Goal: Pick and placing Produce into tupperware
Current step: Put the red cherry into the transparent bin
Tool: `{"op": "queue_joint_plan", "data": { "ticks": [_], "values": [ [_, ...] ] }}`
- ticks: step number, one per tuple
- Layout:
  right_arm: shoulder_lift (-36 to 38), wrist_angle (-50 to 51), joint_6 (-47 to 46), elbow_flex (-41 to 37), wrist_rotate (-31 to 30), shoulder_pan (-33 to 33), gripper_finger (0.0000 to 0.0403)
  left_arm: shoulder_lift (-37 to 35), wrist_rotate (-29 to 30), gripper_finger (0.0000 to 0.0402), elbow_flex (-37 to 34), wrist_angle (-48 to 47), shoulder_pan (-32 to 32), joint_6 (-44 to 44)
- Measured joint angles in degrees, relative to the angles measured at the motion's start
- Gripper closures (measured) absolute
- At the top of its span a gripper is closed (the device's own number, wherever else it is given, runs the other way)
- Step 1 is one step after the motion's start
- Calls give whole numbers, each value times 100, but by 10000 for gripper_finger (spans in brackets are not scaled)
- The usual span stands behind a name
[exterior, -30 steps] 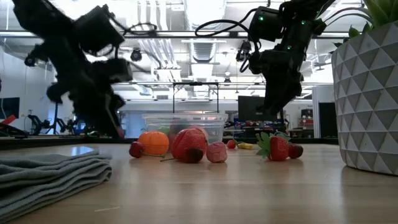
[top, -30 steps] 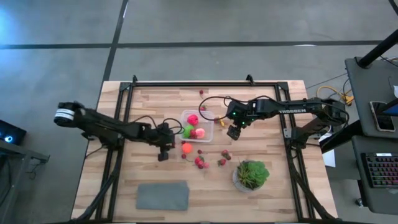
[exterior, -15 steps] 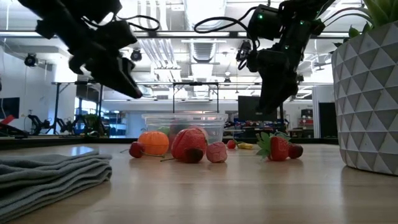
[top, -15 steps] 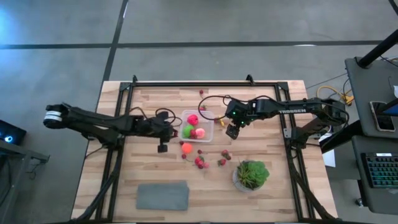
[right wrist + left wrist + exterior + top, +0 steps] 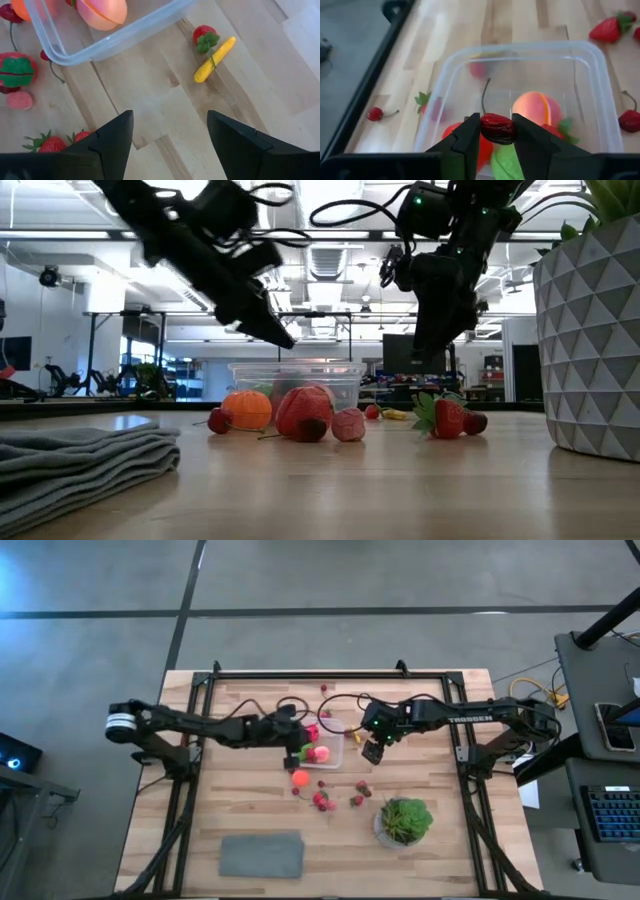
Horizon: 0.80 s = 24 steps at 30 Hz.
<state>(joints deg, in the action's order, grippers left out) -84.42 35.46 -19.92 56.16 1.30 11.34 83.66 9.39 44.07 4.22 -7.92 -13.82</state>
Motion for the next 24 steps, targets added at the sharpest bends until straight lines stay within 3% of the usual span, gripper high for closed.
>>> {"op": "queue_joint_plan", "data": {
  "ticks": [4, 10, 16, 20, 24],
  "values": [
    [70, 3, 0, 48, -342, -52, 158, 428, 40, 278, 580, -385, -21, 196],
    [401, 15, 23, 92, -1020, -99, 158, 708, 294, 225, 857, -538, -76, 644],
    [864, 200, 0, 87, -1802, -95, 158, 378, 1067, 180, 927, -1702, -74, 801],
    [1141, 244, -205, 87, -2368, -82, 158, -23, 1253, 176, 949, -2173, -76, 1562],
    [1345, 334, -480, 85, -2551, 7, 158, -456, 1414, 176, 926, -2498, -85, 2385]
  ]
}}
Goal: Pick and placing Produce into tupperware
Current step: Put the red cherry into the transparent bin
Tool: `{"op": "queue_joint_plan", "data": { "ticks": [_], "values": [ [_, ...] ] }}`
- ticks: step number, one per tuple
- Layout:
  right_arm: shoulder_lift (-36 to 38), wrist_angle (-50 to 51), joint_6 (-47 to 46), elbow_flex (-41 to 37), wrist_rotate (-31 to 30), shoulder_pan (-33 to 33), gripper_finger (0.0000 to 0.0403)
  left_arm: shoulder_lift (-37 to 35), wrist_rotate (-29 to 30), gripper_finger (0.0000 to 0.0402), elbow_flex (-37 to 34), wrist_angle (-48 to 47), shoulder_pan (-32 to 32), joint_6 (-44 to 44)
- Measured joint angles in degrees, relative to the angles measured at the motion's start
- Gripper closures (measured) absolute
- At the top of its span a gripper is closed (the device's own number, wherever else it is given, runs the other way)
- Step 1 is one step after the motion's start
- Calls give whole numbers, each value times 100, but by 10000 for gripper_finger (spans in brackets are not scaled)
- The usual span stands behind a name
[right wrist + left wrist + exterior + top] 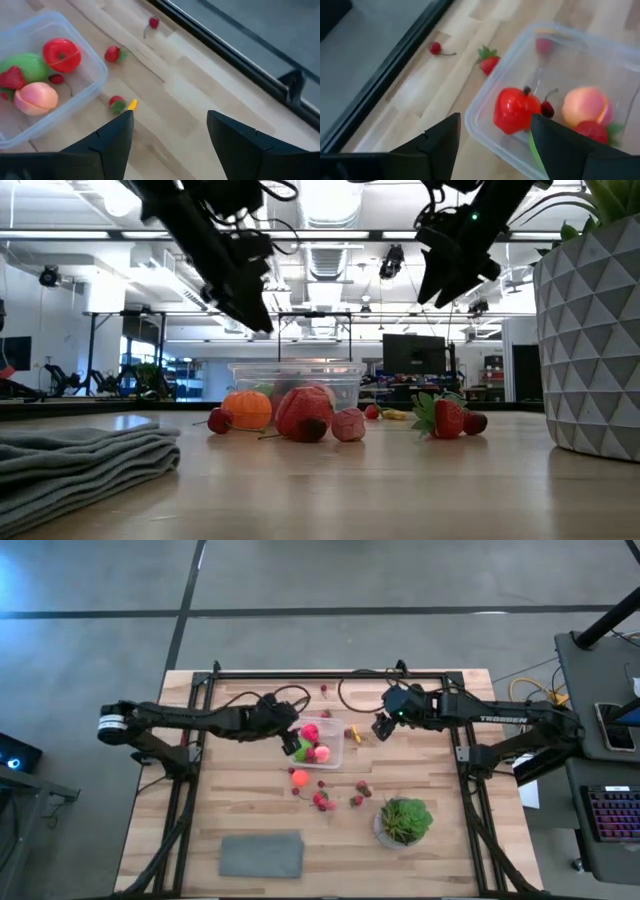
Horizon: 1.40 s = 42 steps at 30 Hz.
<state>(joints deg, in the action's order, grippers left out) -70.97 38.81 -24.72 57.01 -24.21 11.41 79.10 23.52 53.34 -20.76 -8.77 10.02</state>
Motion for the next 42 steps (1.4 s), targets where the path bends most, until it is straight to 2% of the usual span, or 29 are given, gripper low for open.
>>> {"op": "queue_joint_plan", "data": {
  "ticks": [6, 9, 13, 20, 27, 38, 42],
  "values": [
    [77, -132, -275, -4, 140, 71, 158, -558, 265, 176, -12, -204, -40, 343],
    [24, -276, -617, -4, 563, 144, 158, -770, 213, 176, -11, -243, -86, 726],
    [-212, -584, -1165, -4, 1244, 406, 159, -1003, -201, 176, -26, -273, -221, 1401],
    [-869, -1543, -1043, 150, 2015, 861, 159, -1406, -432, 176, -34, -503, -239, 2117],
    [-2210, -1410, -367, 1556, 1971, 1422, 159, -1882, -140, 176, -34, -935, -391, 2075],
    [-4882, 732, -66, 4503, 1999, 1929, 159, -2020, -80, 176, -34, -1005, -1136, 1788],
    [-5597, 1264, 115, 5523, 2015, 1967, 159, -2014, -290, 175, -37, -1033, -1412, 1766]
  ]
}}
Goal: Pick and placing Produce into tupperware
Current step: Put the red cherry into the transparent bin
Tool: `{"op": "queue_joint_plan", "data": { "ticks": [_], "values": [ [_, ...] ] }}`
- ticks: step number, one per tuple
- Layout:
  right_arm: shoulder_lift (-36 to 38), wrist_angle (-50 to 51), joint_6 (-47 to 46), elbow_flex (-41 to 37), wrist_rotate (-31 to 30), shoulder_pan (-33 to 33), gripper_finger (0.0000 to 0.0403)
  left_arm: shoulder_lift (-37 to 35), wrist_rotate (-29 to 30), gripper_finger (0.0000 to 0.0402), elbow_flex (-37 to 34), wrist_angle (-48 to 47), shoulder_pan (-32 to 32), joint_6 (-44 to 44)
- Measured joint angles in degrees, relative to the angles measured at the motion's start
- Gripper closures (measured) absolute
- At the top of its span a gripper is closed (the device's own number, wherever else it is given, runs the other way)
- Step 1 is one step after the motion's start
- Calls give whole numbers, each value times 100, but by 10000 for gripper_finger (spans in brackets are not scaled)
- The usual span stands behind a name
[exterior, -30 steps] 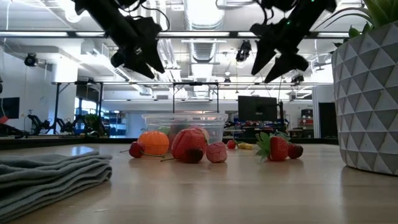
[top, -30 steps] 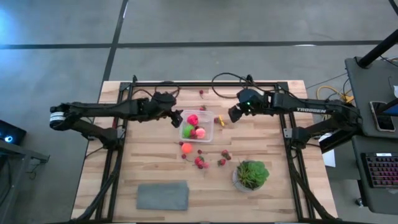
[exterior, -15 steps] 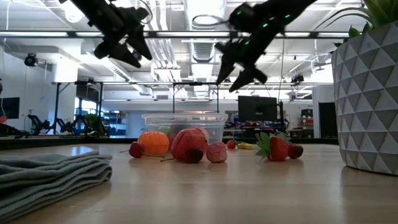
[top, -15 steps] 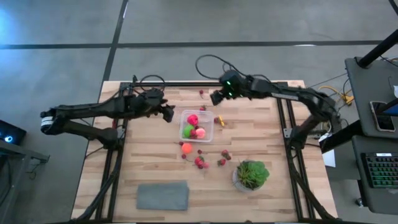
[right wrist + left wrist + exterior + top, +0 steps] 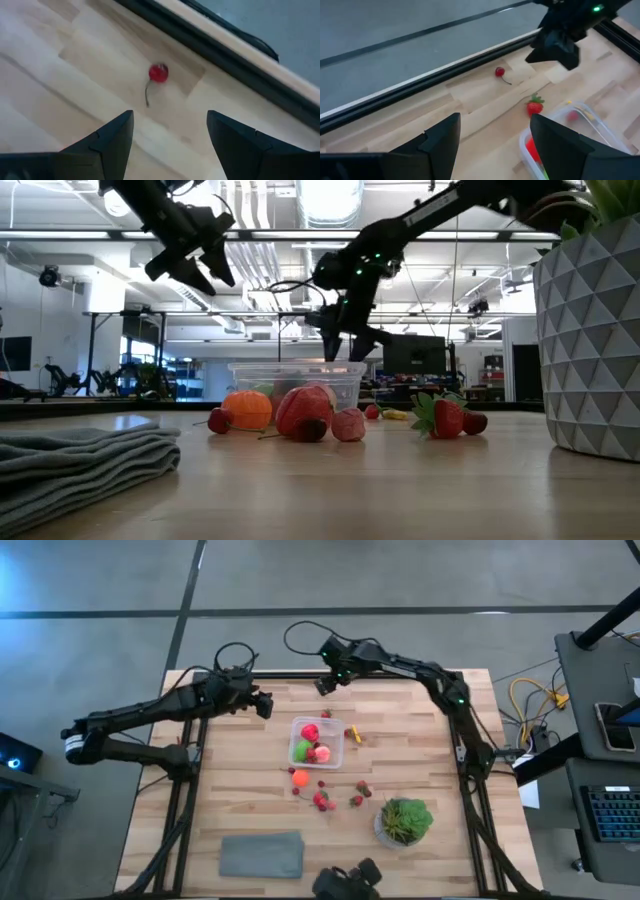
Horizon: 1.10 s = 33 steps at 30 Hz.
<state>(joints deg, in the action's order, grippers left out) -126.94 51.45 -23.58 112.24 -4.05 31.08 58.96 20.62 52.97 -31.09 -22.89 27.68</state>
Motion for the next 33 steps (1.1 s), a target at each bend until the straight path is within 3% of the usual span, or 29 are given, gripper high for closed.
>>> {"op": "queue_joint_plan", "data": {
  "ticks": [11, 33],
  "values": [
    [-1515, 1181, 21, 2274, 383, 64, 164, 2, -340, 175, -2, -293, -191, -116],
    [-1853, 832, -603, 2208, 587, 222, 177, -3, -445, 175, -2, -286, -191, -133]
  ]
}}
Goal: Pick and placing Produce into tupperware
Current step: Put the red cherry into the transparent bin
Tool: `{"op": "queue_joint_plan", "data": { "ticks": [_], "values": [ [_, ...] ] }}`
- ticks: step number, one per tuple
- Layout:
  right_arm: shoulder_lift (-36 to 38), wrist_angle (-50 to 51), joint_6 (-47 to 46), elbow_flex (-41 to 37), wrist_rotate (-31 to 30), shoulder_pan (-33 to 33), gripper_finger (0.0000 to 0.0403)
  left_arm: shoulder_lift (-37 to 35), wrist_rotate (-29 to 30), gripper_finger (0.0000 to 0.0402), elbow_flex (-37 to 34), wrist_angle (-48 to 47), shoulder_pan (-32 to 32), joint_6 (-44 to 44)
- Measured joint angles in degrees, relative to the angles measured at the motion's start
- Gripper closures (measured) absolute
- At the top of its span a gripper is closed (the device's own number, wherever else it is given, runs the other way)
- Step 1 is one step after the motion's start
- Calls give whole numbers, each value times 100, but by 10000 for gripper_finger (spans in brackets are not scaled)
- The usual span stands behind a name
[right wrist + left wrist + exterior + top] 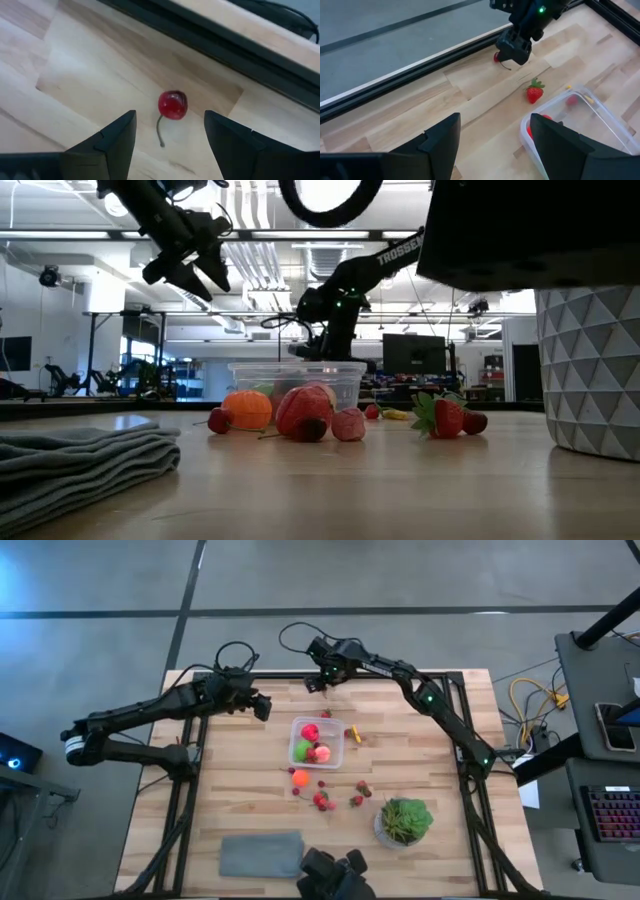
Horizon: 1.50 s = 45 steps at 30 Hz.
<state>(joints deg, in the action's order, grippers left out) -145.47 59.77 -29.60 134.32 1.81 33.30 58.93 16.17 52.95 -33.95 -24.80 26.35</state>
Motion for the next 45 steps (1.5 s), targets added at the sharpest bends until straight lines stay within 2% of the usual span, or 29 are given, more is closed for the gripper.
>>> {"op": "queue_joint_plan", "data": {
  "ticks": [11, 18, 32, 45],
  "values": [
    [-76, -180, -67, -7, -7, 52, 177, -2, 11, 175, 0, 0, 0, 17],
    [-171, -192, -383, -9, 569, 116, 177, -2, 13, 175, 0, 2, 0, 22],
    [-181, -175, -724, -36, 766, 321, 179, -4, 13, 175, 0, 2, 0, 22],
    [-181, -219, -746, -59, 893, 348, 252, -4, 56, 175, 0, 3, 0, 0]
  ]
}}
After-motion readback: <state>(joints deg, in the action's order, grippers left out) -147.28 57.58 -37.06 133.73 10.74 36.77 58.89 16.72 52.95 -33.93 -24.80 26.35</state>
